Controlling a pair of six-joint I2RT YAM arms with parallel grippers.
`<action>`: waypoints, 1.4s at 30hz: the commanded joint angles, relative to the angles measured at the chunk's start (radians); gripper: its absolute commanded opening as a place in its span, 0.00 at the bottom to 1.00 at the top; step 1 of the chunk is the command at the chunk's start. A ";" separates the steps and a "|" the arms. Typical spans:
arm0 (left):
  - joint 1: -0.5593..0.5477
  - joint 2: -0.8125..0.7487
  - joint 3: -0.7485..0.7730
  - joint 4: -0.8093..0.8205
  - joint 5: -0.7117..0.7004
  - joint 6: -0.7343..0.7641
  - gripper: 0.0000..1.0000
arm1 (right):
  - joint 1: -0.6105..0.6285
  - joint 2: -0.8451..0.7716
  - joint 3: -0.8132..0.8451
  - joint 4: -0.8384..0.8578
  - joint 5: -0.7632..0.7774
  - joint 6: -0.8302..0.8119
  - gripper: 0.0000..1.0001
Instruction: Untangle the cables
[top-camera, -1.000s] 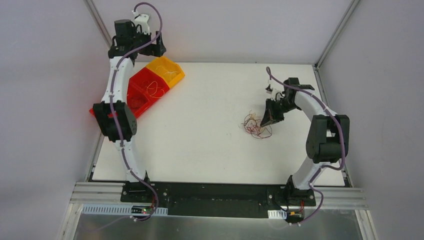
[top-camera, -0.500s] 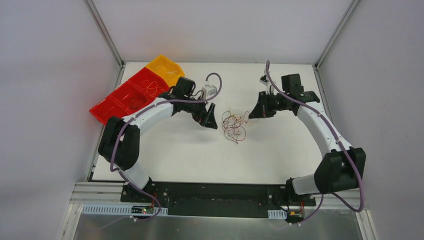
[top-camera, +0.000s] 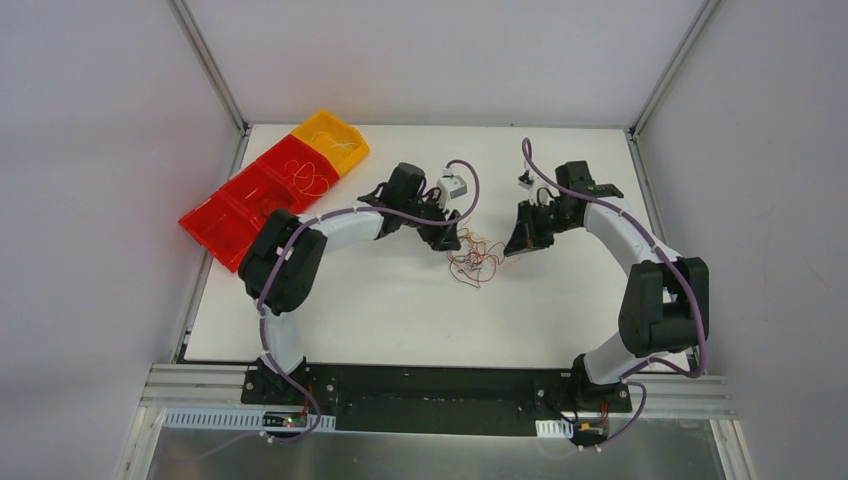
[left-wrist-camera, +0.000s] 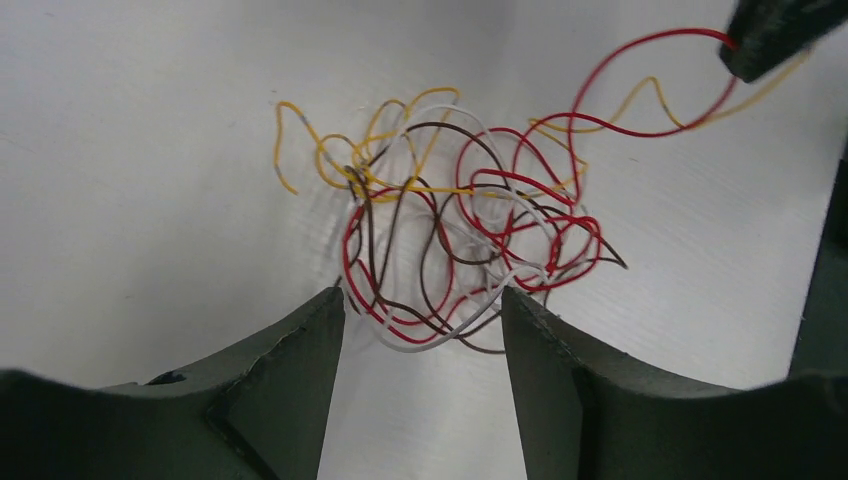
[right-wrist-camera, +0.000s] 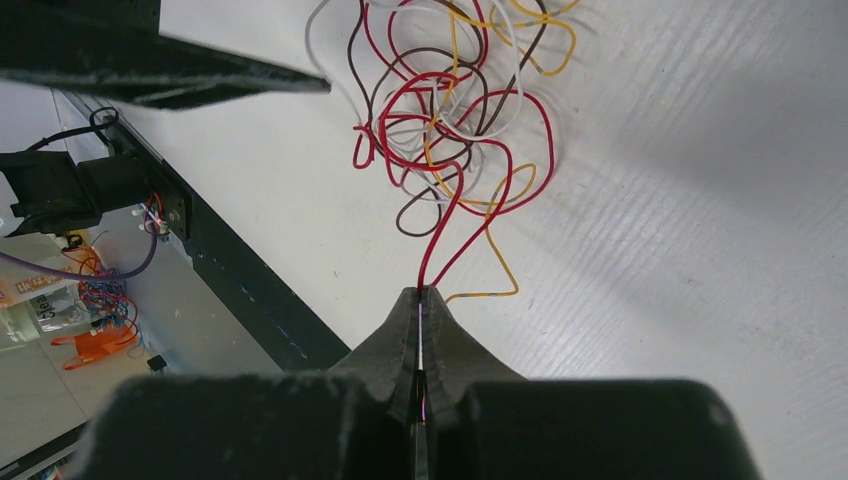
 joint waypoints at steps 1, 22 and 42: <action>0.010 0.078 0.109 0.046 -0.077 -0.060 0.58 | -0.008 -0.036 -0.026 -0.007 0.021 -0.022 0.00; 0.040 0.057 0.242 -0.033 -0.045 -0.171 0.48 | -0.033 0.002 -0.029 0.001 0.044 -0.005 0.00; -0.006 0.284 0.385 -0.171 0.064 -0.204 0.41 | -0.050 0.012 -0.029 0.008 0.052 0.000 0.00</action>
